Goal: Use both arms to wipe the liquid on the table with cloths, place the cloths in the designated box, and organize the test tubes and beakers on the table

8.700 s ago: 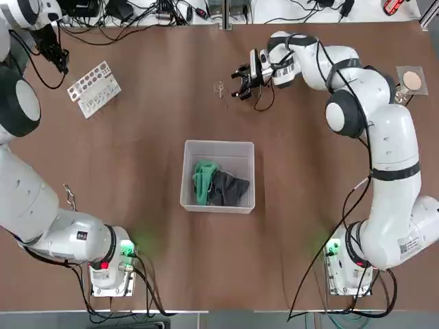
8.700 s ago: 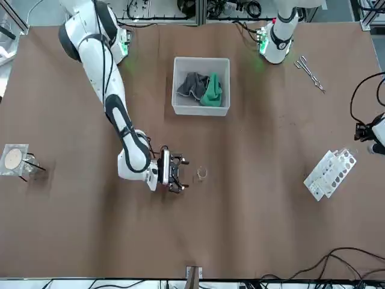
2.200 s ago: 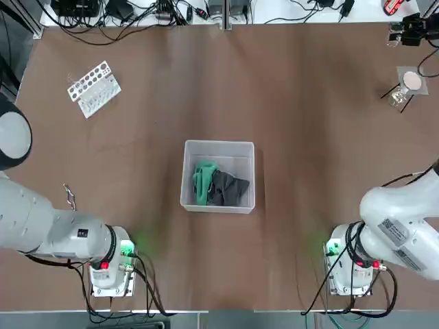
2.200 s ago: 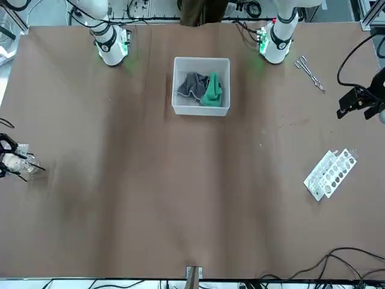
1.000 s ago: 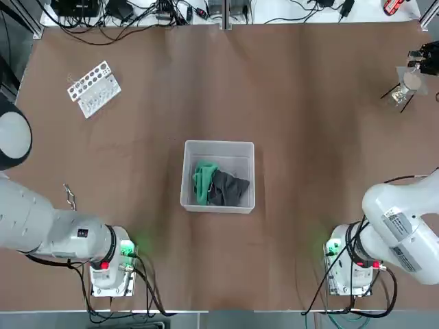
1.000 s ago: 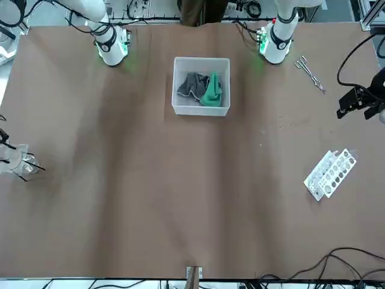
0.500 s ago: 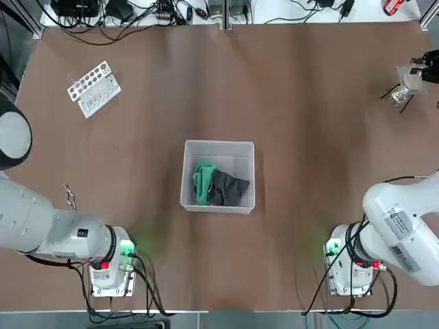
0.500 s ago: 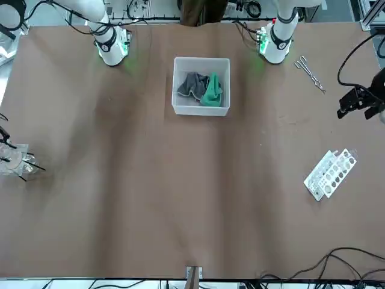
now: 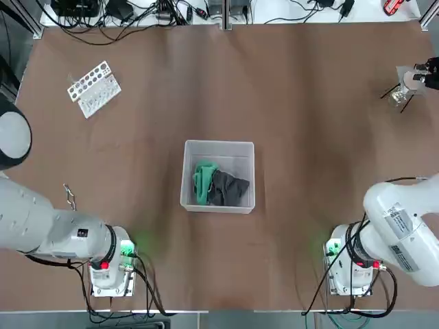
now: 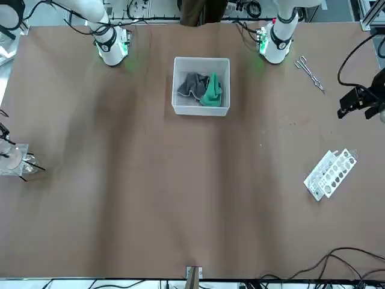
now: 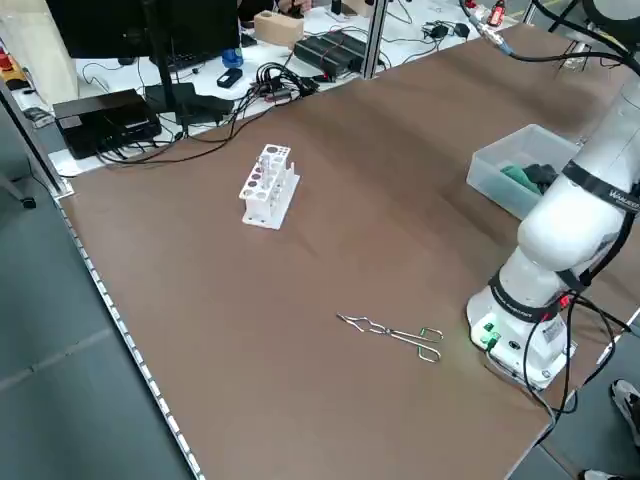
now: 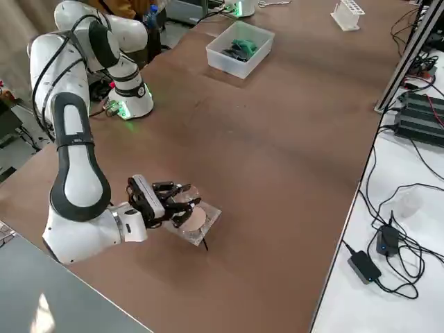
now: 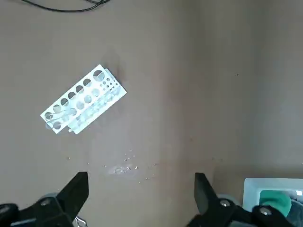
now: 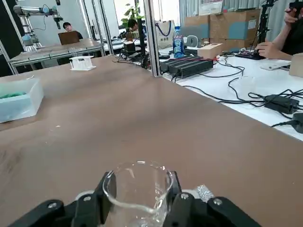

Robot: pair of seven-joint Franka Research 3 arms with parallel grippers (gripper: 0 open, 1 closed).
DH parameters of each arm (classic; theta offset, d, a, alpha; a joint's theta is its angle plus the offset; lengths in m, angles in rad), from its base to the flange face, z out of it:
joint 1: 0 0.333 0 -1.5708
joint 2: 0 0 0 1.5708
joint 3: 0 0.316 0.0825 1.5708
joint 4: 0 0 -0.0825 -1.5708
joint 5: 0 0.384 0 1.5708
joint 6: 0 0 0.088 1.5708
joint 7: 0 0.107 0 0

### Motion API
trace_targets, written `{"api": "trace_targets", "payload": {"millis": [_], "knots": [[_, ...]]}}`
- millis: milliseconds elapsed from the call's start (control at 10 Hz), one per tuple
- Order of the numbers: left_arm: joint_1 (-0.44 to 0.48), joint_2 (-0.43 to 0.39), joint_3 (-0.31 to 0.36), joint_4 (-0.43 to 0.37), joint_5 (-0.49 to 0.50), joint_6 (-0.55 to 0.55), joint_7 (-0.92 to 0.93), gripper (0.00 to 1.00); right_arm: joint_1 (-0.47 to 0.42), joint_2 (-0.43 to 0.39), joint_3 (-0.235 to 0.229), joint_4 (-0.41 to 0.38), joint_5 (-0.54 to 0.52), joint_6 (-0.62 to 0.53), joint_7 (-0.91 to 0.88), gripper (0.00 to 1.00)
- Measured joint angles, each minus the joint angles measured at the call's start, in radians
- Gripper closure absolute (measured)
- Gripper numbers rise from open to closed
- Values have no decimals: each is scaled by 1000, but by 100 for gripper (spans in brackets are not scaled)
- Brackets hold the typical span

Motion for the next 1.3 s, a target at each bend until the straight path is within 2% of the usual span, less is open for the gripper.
{"api": "trace_targets", "payload": {"millis": [300, 1000, 1200, 1300], "knots": [[0, 0, 0, 0, 0, 0, 0, 1, -7, 29, 0, 46, 0, 0, -1, 50], [0, 0, 0, 0, 0, 0, 0, 1, -8, 61, 3, 57, 0, 0, -4, 50], [0, 0, 0, 0, 0, 0, 0, 1, -9, 62, 3, 59, 0, 0, -4, 43], [0, 0, 0, 0, 0, 0, 0, 1, -10, 62, 3, 61, 0, 0, -4, 33]]}}
